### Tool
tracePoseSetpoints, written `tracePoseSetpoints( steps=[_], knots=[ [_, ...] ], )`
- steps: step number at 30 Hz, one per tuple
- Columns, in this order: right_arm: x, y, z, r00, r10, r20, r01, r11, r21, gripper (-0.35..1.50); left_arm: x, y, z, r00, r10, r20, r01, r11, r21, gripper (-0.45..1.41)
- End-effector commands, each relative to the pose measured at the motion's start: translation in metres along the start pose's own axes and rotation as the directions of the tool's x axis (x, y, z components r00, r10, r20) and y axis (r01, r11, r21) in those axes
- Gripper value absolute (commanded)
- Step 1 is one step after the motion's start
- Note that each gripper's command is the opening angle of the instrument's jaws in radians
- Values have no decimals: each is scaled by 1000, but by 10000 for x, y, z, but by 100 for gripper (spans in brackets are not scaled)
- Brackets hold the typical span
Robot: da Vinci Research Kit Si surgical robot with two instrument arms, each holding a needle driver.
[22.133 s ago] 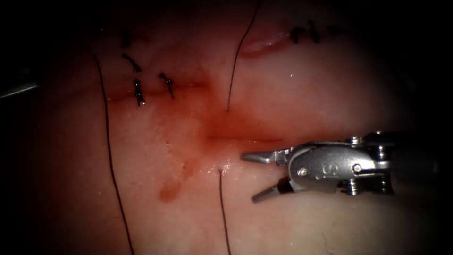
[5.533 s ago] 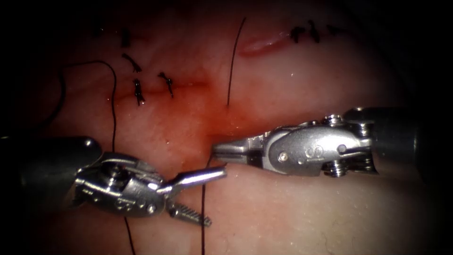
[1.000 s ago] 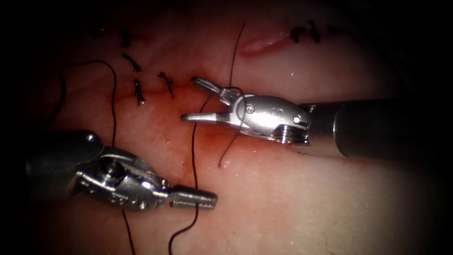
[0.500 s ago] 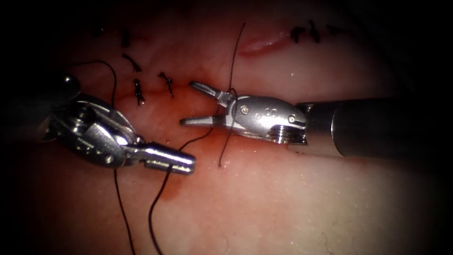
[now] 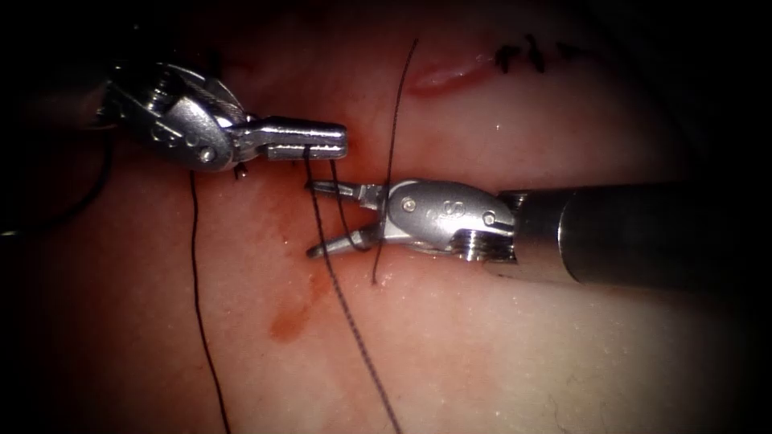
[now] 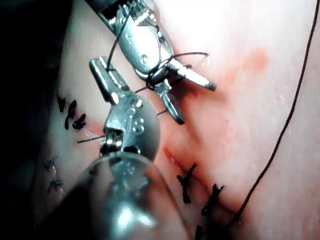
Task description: Wound Closure
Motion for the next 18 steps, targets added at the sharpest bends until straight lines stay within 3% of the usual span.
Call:
tracePoseSetpoints(
  steps=[1, 8, 14, 18],
  knots=[
    [2, 1, 12, 1000, 4, -10, -4, 1000, 19, 101, -11, 1, 6, 1000, 5, -16, -5, 1000, 7, -45],
    [3, -2, 11, 997, 52, -63, -46, 994, 97, 95, -50, 21, 4, 994, 1, -110, 1, 1000, 15, -45],
    [3, -4, 10, 989, 97, -111, -80, 985, 150, 89, -78, 28, 0, 991, -26, -128, 30, 999, 27, -45],
    [4, -3, 7, 979, 132, -158, -101, 977, 188, 73, -90, 35, -3, 991, -29, -131, 32, 999, 24, -45]
  ],
)
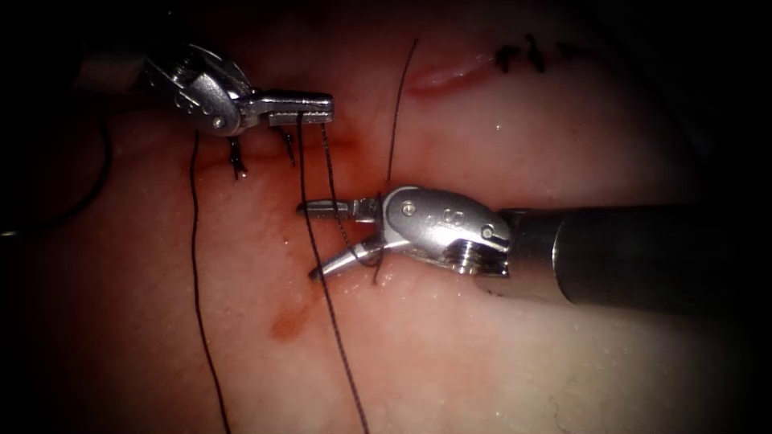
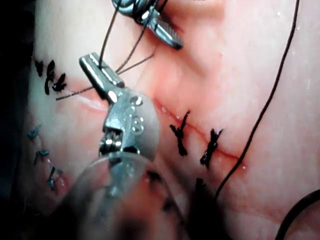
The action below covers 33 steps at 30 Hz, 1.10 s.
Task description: Wound Closure
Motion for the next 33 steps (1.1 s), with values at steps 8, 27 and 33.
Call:
tracePoseSetpoints(
  steps=[8, 27, 33],
  knots=[
    [15, 8, 3, 982, 70, -176, -68, 998, 18, 71, -27, 36, 1, 999, -26, 28, 27, 1000, -15, -45],
    [39, 22, -19, 928, 149, -341, -208, 968, -141, 66, 1, 95, 13, 996, -61, 71, 63, 997, -37, -45],
    [39, 21, -23, 892, 282, -353, -386, 882, -270, 51, 2, 101, 35, 993, -65, 94, 70, 997, -45, -45]
  ],
)
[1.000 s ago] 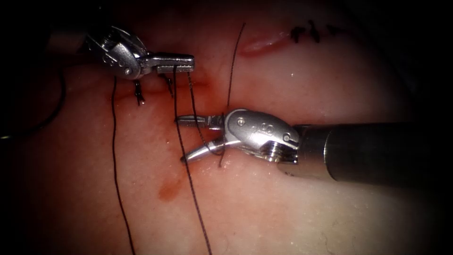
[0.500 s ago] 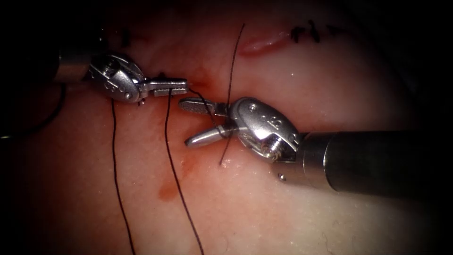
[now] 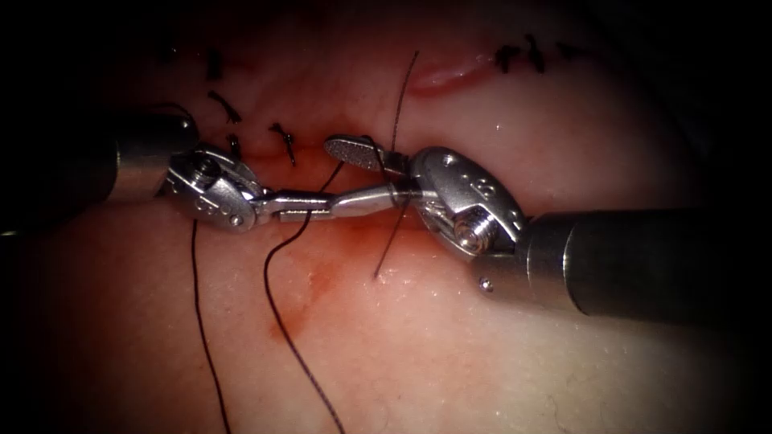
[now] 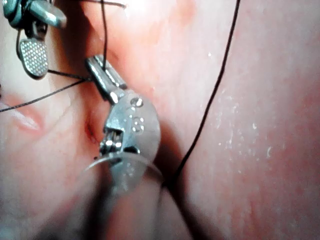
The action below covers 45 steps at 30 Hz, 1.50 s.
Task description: Wound Closure
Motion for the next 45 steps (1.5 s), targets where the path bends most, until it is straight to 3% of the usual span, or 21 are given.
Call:
tracePoseSetpoints(
  steps=[1, 6, 13, 21, 30, 45],
  knots=[
    [2, -1, 13, 995, 100, 3, -99, 993, -60, 42, -5, -2, 8, 1000, 2, 2, -2, 1000, 3, -45],
    [2, 0, 12, 993, 110, 50, -97, 972, -215, 41, -2, -3, 16, 1000, -11, 8, 11, 1000, 7, -45],
    [4, 5, 11, 991, 127, 39, -102, 915, -390, 41, 13, -7, 27, 1000, -23, 16, 23, 1000, 6, -45],
    [6, 9, 3, 994, 87, 68, -38, 848, -529, 68, 21, -21, 36, 999, -38, 21, 37, 999, 13, -45],
    [5, 30, -13, 993, 63, 97, 10, 791, -611, 88, 4, -38, 47, 998, -49, 31, 49, 999, 25, -45],
    [10, 62, -21, 993, 84, 78, -14, 765, -644, 76, -27, -52, 56, 997, -67, 45, 66, 997, 32, -45]
  ],
)
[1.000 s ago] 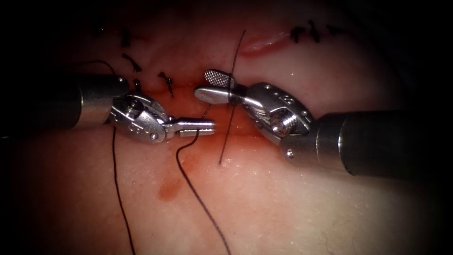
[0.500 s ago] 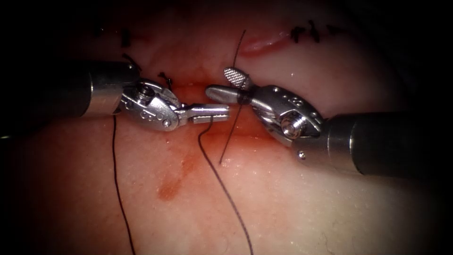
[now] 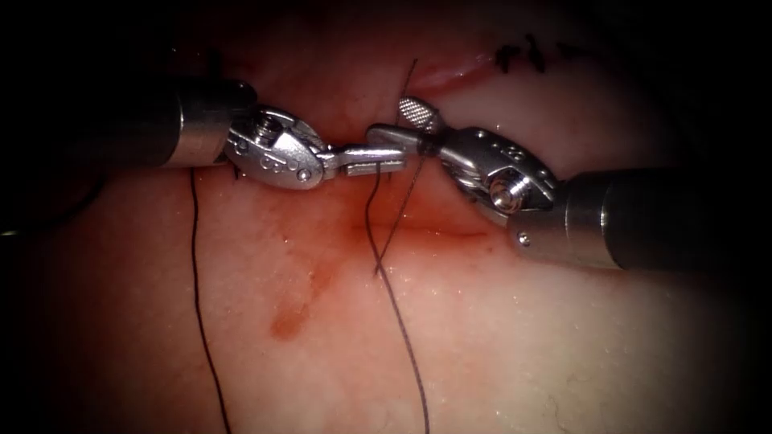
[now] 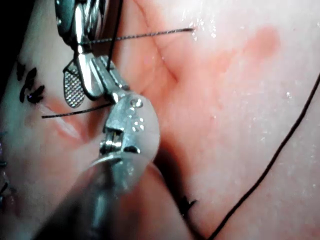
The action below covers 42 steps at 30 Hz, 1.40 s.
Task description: Wound Closure
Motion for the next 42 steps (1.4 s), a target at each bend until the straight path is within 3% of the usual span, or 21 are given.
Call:
tracePoseSetpoints(
  steps=[1, 27, 42],
  knots=[
    [2, -3, 10, 1000, 6, -4, -6, 1000, -8, 76, -6, -4, 8, 1000, 1, 0, -1, 1000, 2, -45],
    [-22, 20, 29, 993, 94, 78, -92, 995, -24, 73, -24, -11, 11, 1000, -12, 8, 12, 1000, 8, -45],
    [-34, 23, 28, 984, 107, 139, -94, 991, -98, 81, -26, -9, 14, 1000, -15, 8, 15, 1000, -1, -45]
  ],
)
